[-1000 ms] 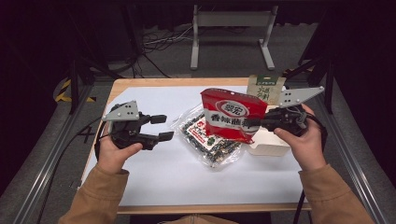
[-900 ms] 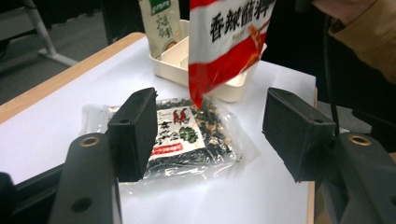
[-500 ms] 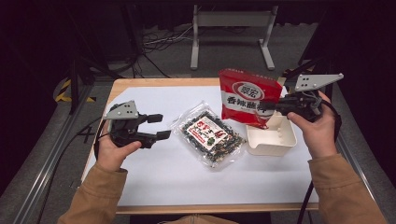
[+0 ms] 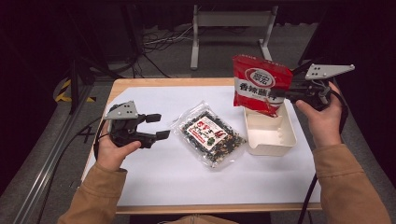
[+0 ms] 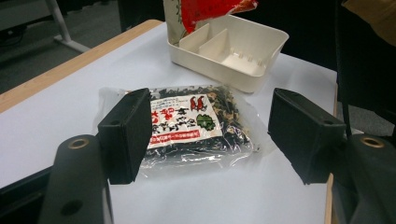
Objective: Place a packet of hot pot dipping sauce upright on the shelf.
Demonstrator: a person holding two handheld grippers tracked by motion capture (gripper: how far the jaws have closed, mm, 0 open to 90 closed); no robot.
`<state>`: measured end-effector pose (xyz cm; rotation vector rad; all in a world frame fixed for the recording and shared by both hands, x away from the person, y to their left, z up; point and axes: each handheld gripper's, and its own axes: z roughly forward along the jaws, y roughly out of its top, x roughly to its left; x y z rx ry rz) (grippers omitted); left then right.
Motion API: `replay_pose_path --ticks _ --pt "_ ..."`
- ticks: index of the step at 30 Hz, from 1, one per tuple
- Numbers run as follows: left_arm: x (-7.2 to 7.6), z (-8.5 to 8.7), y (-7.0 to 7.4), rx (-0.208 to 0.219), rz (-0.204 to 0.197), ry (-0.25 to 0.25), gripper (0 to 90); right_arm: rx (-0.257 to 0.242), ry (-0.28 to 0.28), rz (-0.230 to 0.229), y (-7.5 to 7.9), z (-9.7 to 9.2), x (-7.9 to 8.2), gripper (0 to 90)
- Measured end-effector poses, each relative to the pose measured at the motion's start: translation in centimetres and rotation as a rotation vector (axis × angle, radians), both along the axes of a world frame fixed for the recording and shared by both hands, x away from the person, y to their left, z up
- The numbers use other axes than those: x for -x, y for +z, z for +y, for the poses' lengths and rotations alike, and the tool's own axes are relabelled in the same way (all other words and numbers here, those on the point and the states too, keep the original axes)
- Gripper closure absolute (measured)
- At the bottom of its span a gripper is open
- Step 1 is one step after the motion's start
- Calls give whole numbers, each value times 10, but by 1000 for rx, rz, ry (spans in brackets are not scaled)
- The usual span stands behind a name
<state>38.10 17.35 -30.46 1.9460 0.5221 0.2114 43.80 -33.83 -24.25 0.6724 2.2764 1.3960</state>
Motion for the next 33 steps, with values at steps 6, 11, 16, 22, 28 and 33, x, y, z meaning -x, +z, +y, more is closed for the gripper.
replay_pose_path --ticks 6,11,16,22,28,33 --pt "0 1 0 1 6 2 310 10 -28 7 -4 -10 -9 899" --pt "1 -1 -1 -9 1 -3 306 22 -48 11 -8 -20 -19 899" --pt "0 0 -2 -17 4 0 303 28 -63 19 -15 -29 -28 899" --pt "2 -2 -2 -36 -8 -9 300 46 -64 13 -22 -34 -35 899" --pt "2 -2 -2 -36 -9 -10 301 61 -60 31 -29 -36 -41 899" --pt "3 -2 -2 -38 -14 -8 302 65 -50 49 -36 -38 -45 898"
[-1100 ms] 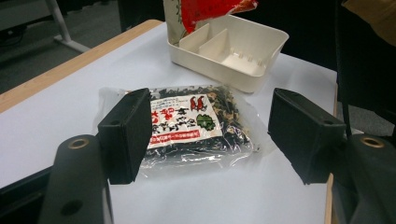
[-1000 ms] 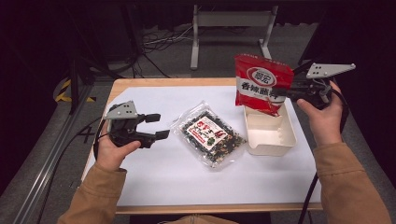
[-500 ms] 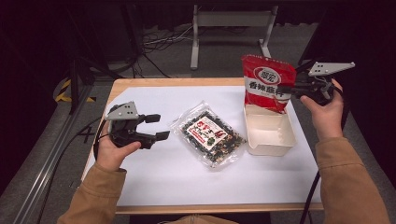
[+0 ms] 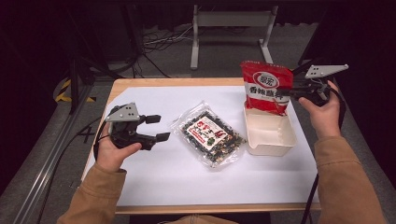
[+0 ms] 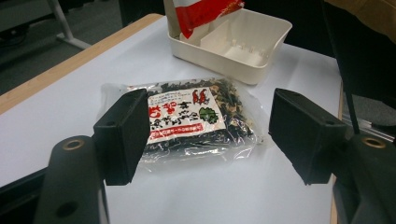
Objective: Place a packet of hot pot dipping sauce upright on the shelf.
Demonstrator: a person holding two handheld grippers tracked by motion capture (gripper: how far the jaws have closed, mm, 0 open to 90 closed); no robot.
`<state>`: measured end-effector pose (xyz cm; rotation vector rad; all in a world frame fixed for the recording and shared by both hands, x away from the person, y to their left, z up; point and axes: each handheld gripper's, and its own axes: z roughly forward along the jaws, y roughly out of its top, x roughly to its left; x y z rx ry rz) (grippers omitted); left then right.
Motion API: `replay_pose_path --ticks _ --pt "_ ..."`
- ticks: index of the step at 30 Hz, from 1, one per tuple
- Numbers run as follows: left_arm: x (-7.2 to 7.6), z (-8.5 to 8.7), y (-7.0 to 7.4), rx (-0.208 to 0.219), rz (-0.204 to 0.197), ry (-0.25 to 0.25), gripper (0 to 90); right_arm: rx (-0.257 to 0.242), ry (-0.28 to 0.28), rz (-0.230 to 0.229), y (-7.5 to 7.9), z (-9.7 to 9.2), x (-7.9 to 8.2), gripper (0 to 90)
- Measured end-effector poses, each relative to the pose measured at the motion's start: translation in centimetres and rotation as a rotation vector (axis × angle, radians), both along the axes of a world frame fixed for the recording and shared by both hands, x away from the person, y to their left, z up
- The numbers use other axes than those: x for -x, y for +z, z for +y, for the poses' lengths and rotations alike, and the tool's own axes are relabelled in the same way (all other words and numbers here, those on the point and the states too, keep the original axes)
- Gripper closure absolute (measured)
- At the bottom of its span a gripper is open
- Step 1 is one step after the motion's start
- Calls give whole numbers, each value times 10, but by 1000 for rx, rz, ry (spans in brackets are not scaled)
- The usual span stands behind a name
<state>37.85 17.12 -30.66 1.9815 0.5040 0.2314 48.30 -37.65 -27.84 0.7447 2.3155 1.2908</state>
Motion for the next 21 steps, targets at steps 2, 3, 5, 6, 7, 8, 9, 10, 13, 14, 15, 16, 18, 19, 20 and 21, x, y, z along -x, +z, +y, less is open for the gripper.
replay_pose_path --ticks 2,3,5,6,7,8,9,10,13,14,15,16,18,19,20,21 --pt "0 0 0 -2 1 1 302 4 -2 7 -2 -1 -2 898" --pt "0 0 0 -3 1 1 302 7 -5 5 -4 -2 -3 898" --pt "0 0 0 -2 1 1 301 7 -18 4 -6 -3 -5 898" --pt "0 0 0 -3 -1 1 302 7 -23 0 -7 -4 -6 897" --pt "0 0 0 -3 0 1 301 10 -27 0 -8 -4 -7 897" --pt "0 0 0 -3 0 1 302 13 -29 0 -9 -4 -8 897" --pt "0 -1 -1 -2 7 0 301 18 -33 -2 -10 -4 -10 897" --pt "0 -1 -1 -2 7 0 301 18 -33 -2 -10 -4 -10 897" --pt "0 -1 -1 -2 8 0 301 27 -48 -11 -15 -4 -14 897" --pt "-1 -1 -1 -2 7 0 301 30 -61 -20 -18 -5 -16 897" --pt "-1 -1 -1 -1 8 0 301 30 -61 -20 -18 -5 -16 897" --pt "-1 0 -1 -2 7 0 301 31 -68 -30 -19 -5 -17 896" --pt "-2 0 -2 -3 4 3 301 41 -82 -65 -24 -3 -20 897" --pt "-2 0 -2 -3 4 3 301 41 -82 -65 -24 -3 -20 897" --pt "-1 -1 -2 -2 8 1 301 43 -83 -69 -25 -2 -21 897" --pt "-2 -1 -2 -4 9 0 301 52 -85 -75 -27 -1 -23 897"
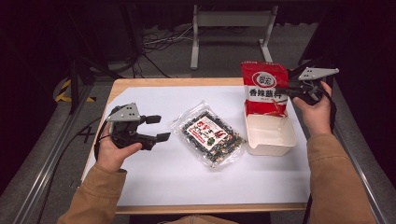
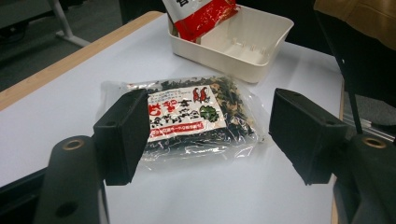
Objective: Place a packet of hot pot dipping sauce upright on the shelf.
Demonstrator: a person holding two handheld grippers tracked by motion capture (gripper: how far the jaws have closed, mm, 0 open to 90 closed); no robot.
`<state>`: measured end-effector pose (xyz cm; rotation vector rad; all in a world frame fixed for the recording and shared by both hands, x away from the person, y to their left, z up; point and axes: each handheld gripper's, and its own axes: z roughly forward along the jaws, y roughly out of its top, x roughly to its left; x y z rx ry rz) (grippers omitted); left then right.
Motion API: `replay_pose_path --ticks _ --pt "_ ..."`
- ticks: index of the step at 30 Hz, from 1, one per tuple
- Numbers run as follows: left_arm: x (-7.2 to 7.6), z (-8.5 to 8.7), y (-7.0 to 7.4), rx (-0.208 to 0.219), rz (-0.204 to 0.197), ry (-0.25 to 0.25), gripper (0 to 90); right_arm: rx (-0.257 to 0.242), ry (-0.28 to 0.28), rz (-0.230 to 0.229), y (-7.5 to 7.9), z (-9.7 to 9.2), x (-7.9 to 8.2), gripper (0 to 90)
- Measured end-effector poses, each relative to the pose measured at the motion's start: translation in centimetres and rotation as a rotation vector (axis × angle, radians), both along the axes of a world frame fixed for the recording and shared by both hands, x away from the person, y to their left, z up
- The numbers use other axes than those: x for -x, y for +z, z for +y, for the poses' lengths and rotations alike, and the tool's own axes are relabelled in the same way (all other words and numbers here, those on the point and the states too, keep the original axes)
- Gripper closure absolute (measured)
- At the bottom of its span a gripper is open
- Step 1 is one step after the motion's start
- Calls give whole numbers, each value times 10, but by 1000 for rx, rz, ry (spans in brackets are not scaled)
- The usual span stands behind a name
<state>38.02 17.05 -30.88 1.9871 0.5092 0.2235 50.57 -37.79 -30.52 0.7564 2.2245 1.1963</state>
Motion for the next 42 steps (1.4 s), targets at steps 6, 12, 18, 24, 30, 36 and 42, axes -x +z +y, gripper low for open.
replay_pose_path --ticks 6,12,18,24,30,36,42 --pt "-1 -1 -2 -4 9 -3 300 11 -3 -29 -11 5 -5 896" --pt "-1 -2 -2 -8 8 -5 300 11 15 -43 -13 5 -4 894" --pt "0 -3 -2 -8 9 -4 300 7 55 -8 -19 6 -2 894" --pt "0 -2 -3 -9 8 -3 300 -34 35 -11 -25 5 2 892" --pt "-1 -1 -4 -7 14 1 300 -17 10 13 -26 3 5 892" --pt "-1 -1 -4 -9 12 1 300 63 -36 68 -34 -2 6 891" --pt "-3 -3 -6 -11 18 3 300 18 -54 93 -46 -14 10 866"
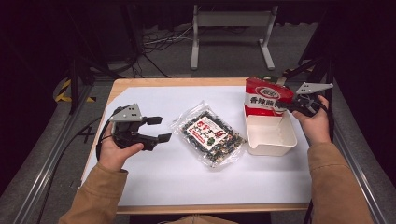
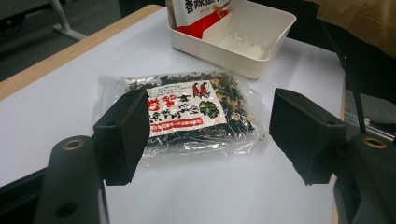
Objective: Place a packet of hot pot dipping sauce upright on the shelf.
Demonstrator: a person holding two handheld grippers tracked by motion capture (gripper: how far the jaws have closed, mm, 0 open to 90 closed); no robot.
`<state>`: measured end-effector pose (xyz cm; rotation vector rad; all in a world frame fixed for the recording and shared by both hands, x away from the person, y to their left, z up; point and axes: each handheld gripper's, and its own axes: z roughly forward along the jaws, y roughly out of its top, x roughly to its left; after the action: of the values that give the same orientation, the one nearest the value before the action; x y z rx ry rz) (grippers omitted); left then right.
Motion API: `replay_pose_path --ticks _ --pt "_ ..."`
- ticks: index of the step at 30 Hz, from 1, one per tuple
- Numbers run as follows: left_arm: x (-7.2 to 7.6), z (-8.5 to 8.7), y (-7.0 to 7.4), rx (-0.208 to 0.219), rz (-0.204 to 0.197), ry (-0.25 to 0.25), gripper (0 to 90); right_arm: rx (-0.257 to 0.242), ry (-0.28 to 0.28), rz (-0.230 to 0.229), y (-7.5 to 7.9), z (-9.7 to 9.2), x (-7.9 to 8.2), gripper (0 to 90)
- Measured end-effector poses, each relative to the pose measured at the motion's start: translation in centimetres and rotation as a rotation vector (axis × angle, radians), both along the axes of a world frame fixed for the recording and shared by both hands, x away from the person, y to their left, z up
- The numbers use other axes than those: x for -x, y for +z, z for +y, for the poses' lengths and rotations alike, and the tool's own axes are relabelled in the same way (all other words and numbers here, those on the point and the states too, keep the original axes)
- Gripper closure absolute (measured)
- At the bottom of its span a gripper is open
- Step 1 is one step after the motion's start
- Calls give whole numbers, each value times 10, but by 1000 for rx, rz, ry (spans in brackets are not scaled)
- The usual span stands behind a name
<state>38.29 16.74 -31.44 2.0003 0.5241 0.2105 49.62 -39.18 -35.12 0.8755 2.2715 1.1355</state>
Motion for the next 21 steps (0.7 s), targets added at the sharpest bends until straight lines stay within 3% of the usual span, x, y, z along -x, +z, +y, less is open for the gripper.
replay_pose_path --ticks 5,7,16,21 --pt "-1 -2 -2 -11 7 4 298 -25 -19 9 2 0 1 799" --pt "-2 -2 -3 -15 5 7 296 -56 -35 8 4 -1 3 758" --pt "-5 -2 -6 -39 11 35 287 -75 -97 -41 17 -3 17 544" --pt "-7 -2 -7 -52 13 54 277 -76 -117 -45 22 -5 25 507"
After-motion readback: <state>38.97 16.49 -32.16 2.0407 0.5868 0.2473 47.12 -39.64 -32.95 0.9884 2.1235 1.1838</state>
